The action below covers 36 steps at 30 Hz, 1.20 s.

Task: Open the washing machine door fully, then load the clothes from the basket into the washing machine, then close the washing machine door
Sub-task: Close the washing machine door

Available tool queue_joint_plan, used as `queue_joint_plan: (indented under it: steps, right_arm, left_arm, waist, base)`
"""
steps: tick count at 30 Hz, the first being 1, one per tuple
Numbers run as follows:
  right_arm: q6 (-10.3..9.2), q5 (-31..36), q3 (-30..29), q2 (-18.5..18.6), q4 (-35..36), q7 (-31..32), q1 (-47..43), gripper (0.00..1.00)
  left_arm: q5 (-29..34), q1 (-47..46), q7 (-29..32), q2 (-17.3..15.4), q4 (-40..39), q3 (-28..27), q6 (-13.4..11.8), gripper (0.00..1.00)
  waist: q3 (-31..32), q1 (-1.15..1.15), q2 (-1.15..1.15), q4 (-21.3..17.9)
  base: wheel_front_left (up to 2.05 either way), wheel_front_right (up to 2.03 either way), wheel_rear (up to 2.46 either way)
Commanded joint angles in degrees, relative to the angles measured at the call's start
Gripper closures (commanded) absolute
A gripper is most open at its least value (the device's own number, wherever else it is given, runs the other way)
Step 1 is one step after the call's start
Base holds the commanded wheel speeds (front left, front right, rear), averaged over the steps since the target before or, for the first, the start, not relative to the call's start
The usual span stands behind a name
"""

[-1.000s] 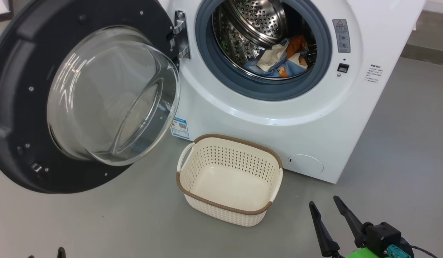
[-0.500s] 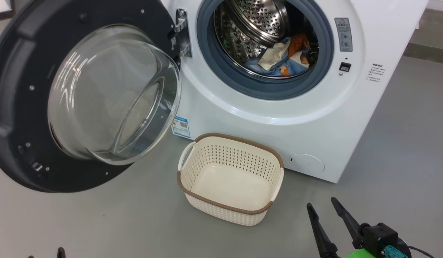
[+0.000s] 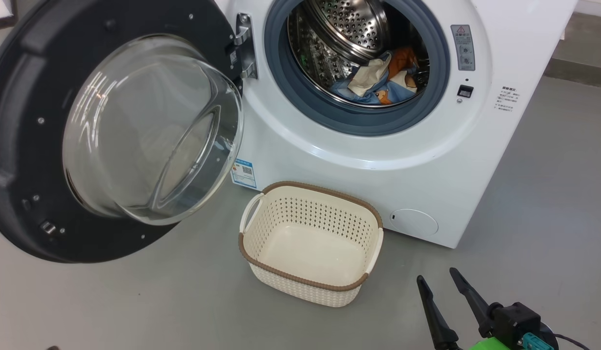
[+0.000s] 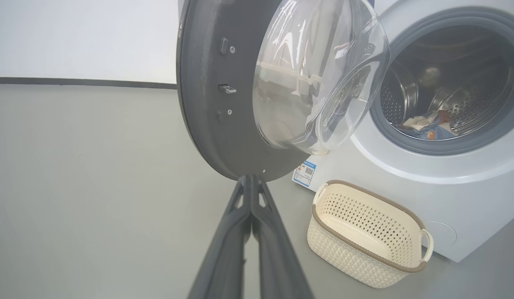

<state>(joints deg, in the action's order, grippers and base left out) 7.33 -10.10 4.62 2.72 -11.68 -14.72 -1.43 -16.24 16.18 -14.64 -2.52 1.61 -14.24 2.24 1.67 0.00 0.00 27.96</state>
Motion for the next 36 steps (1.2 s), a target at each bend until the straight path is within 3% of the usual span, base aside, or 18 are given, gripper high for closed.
queue_joint_plan:
  steps: [1,8,12,16,25,36]
  right_arm:
    - [0.16,0.0,1.2,0.2,1.4,-0.3,0.9,0.00]
    - [0.16,-0.3,1.6,0.2,1.3,-0.3,0.8,0.00]
    - [0.16,-0.4,2.0,0.2,1.0,-0.3,0.8,0.00]
    - [0.16,-0.4,2.4,0.2,0.9,-0.3,1.1,0.00]
    - [0.16,0.2,2.7,0.2,0.7,-0.3,2.2,0.00]
    - [0.16,1.4,2.5,0.2,0.4,-0.3,3.7,0.00]
  left_arm:
    - [-0.6,-2.6,-0.4,-0.4,-1.2,-2.4,0.4,1.00]
    - [-4.2,-6.4,-0.4,-0.4,-2.6,-8.1,2.9,1.00]
    - [-3.3,-9.2,-0.4,-0.4,-3.1,-11.6,4.2,1.00]
    - [-4.1,-13.0,-0.4,-2.3,-2.4,-14.1,4.9,1.00]
    - [-11.3,-22.6,-0.4,-11.7,5.6,-15.9,5.2,1.00]
    - [-30.6,-34.3,2.2,-21.8,20.9,-17.3,5.2,1.00]
  waist:
    - [0.0,0.00,0.00,0.0]
    - [-0.1,0.00,0.00,-0.6]
    - [-0.2,0.00,0.00,-1.0]
    - [-0.6,0.00,0.00,-1.6]
    - [-2.0,0.00,0.00,-3.6]
    - [-4.3,0.00,0.00,-7.5]
  base:
    - [0.00,0.00,0.00]
    - [0.00,0.00,0.00]
    - [0.00,0.00,0.00]
    - [0.00,0.00,0.00]
    - [0.00,0.00,0.00]
    - [0.00,0.00,0.00]
